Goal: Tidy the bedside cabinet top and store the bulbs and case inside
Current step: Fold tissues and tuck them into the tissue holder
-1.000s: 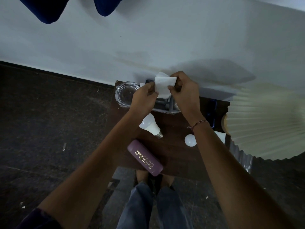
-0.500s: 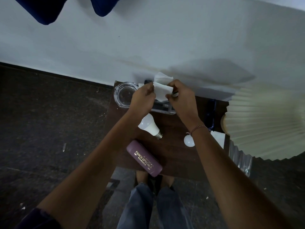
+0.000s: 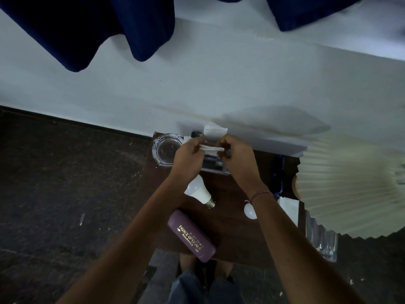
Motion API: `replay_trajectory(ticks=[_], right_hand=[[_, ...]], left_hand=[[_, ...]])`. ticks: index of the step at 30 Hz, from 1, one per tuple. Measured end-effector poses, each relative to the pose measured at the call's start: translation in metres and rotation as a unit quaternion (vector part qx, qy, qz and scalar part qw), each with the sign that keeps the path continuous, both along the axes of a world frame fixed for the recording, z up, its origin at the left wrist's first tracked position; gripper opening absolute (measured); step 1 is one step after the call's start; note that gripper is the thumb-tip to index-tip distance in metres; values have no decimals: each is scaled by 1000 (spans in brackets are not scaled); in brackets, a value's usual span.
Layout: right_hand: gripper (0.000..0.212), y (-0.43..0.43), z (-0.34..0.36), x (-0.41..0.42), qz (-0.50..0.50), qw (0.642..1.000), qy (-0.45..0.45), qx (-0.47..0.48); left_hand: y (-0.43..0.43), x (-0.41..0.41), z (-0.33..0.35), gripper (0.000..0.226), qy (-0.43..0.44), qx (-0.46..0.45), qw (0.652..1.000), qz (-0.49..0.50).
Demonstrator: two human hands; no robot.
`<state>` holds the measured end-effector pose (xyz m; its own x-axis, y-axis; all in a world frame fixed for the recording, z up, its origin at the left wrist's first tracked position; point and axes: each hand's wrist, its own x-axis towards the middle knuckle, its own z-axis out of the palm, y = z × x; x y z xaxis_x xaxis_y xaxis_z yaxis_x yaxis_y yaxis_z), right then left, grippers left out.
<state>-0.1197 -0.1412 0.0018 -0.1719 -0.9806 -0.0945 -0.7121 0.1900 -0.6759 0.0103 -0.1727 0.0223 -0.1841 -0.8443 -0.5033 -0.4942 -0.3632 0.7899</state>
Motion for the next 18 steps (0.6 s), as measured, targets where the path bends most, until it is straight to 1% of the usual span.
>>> replay_trajectory(ticks=[4,7,10,13,15,18], right_hand=[[19,6,-1,-1,27,999,36,-8],[25,12,4,-4,15,999,32,-19],[29,22,10,-8,-34,999,7,-33],[27,41,17,-12,-105,993,-19,-58],[24,60,19,-15,-149,985,-48,-73],[22,99,18,-16,-209,971,-75,-88]], left_hand=[[6,4,-5,44,7,-11,1000,4],[13,6,-6,38,25,-28,999,35],[24,5,-4,39,34,-54,995,80],[41,1,2,42,46,-86,986,136],[56,-4,5,42,70,-80,980,169],[82,-16,3,43,98,-51,978,175]])
